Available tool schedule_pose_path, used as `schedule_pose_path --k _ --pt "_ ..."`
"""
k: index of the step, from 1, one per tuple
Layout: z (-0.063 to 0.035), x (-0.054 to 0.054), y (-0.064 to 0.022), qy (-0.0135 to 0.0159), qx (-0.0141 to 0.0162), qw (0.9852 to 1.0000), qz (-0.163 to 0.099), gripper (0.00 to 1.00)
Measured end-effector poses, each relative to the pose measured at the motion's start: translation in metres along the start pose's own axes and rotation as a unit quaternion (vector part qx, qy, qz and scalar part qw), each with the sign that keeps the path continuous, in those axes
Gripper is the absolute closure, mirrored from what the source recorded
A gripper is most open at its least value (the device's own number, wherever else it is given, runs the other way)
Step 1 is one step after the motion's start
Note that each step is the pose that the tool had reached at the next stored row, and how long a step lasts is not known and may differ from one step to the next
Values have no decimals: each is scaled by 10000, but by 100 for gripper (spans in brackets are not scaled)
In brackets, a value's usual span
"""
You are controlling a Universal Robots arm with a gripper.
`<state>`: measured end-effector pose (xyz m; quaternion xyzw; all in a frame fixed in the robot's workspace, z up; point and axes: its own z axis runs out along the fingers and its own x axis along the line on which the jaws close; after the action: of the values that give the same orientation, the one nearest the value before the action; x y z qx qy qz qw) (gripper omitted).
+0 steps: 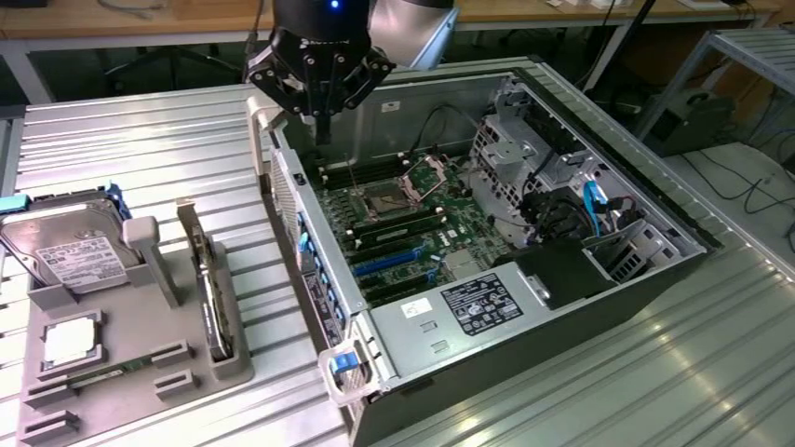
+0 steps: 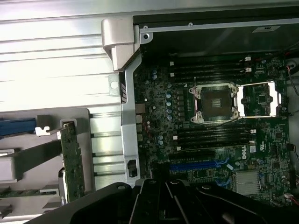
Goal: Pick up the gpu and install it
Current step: 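Reach for the gpu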
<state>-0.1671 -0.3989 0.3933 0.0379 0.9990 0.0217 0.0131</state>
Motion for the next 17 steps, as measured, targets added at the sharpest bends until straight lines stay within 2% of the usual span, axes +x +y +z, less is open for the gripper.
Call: schedule_pose_path --k 17 --pt "-5 179 -14 0 0 10000 0 89"
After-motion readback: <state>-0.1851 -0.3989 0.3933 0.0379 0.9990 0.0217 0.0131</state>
